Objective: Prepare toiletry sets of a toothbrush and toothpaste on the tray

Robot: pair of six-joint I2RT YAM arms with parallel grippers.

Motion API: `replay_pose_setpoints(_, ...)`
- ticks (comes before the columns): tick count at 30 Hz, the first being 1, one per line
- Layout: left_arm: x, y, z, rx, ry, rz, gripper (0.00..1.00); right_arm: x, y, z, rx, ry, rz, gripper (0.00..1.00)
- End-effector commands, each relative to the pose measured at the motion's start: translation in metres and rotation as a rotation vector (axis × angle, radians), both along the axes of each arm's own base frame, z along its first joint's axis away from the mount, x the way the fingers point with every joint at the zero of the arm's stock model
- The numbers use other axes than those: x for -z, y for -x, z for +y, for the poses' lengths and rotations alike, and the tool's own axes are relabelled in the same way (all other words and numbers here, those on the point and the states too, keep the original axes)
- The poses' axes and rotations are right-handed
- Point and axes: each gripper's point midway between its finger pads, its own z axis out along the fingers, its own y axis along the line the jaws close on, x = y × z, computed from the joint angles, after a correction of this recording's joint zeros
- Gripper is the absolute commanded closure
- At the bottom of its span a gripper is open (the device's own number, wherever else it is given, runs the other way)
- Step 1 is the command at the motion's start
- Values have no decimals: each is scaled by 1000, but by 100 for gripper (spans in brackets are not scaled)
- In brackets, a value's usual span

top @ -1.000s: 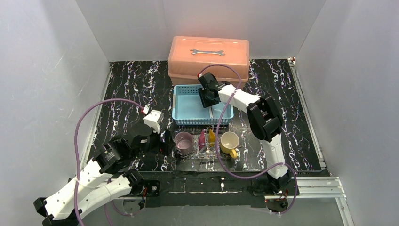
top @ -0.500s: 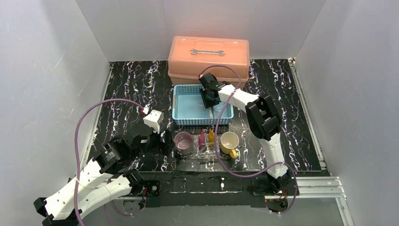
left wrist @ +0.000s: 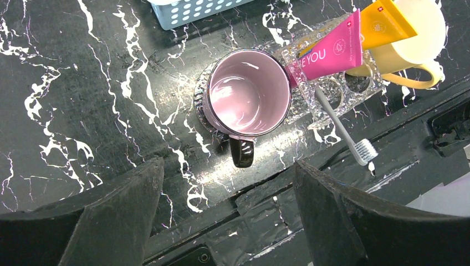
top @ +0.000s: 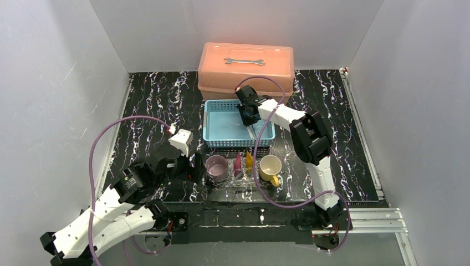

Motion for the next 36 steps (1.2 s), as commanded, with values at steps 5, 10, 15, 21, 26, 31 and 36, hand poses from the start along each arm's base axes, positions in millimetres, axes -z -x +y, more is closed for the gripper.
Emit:
replay_pose_setpoints(5,7,-1,8,-16,-45,9,15,-10,11,5,-23,-25,33,99)
replay_pose_setpoints(10,7,-1,9,-19,-41,4,15,-40,10,16,-27,-98,-14,99)
replay_pose_setpoints(15,6,-1,10,-22,-40,1,15,-69,9,25,-33,-168,-65,99)
replay_pose_setpoints(21,4,-1,12,-29,-31,-9,15,-108,8,33,-48,-256,-148,99)
replay_pose_setpoints(26,-1,-1,10,-30,-1,-24,15,-144,9,38,-61,-335,-223,99)
replay_pose_setpoints(31,-12,-3,9,-39,46,-64,15,-192,15,40,-67,-430,-308,99)
replay_pose_setpoints(36,-30,-4,5,-43,112,-104,14,-241,30,38,-79,-542,-380,99)
